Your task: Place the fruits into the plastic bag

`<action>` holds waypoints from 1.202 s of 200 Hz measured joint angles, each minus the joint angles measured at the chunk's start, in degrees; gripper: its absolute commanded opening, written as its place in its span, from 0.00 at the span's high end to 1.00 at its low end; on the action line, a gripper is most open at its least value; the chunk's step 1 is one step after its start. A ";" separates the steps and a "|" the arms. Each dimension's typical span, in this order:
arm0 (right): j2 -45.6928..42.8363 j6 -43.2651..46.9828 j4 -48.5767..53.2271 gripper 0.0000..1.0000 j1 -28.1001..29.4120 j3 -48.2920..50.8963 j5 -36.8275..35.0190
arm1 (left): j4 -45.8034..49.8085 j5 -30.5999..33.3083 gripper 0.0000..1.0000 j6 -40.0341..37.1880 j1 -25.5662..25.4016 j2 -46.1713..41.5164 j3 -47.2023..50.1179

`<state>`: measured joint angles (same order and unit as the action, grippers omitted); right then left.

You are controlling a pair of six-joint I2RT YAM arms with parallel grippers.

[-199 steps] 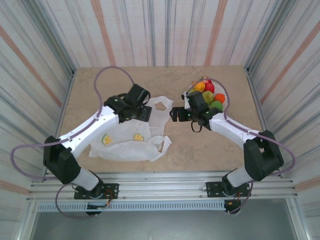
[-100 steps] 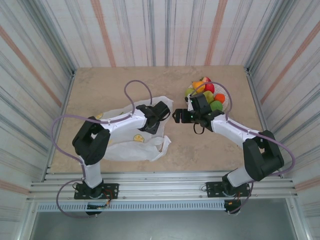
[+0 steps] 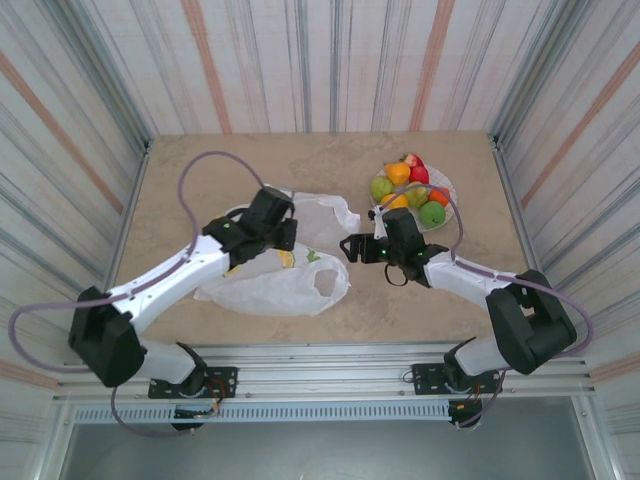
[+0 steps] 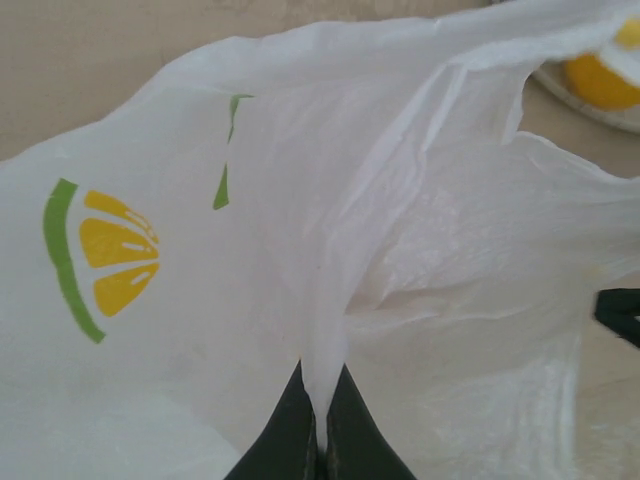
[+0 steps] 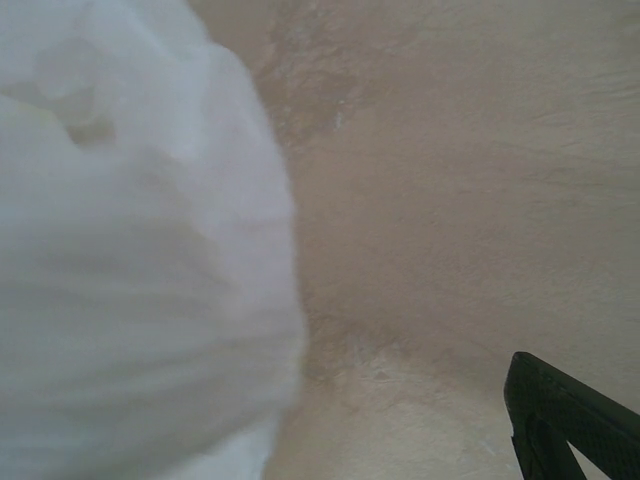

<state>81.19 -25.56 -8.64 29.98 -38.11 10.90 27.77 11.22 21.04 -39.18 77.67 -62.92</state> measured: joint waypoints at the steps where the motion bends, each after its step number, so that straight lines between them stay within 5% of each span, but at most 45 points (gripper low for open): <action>1: 0.00 -0.09 -0.20 0.04 0.00 0.07 -0.13 | -0.31 -0.46 1.00 0.00 0.28 -0.26 0.26; 28: 0.52 -1.09 -4.72 0.08 0.02 0.39 -0.09 | -3.65 -8.37 1.00 0.24 5.33 -3.08 4.35; 50: 4.74 -1.75 -9.62 0.21 0.33 -1.86 0.70 | -5.11 -13.57 1.00 0.09 7.87 -3.13 6.25; 75: 11.69 -2.64 -14.71 0.47 1.27 -5.55 0.96 | -5.53 -17.40 1.00 -0.50 9.44 -3.28 6.49; 107: 14.51 -2.45 -17.70 1.00 1.97 -7.26 1.22 | -5.57 -19.17 1.00 -1.33 10.78 -4.61 6.58; 130: 14.14 -2.73 -15.17 1.00 3.15 -10.71 -0.55 | -4.42 -17.14 0.95 -2.16 11.10 -4.63 6.38; 188: 5.97 -3.63 -4.20 1.00 12.26 -18.43 -12.74 | 4.04 -8.48 0.57 -3.02 9.09 -2.23 1.29; 240: 3.41 -5.81 -1.36 1.00 15.91 -19.10 -20.17 | 6.14 -5.51 0.39 -0.66 7.63 1.03 -0.90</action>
<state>84.60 -31.38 -10.00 45.89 -57.21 -9.28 33.91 5.72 20.38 -31.55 78.70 -63.81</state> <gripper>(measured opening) 0.048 0.575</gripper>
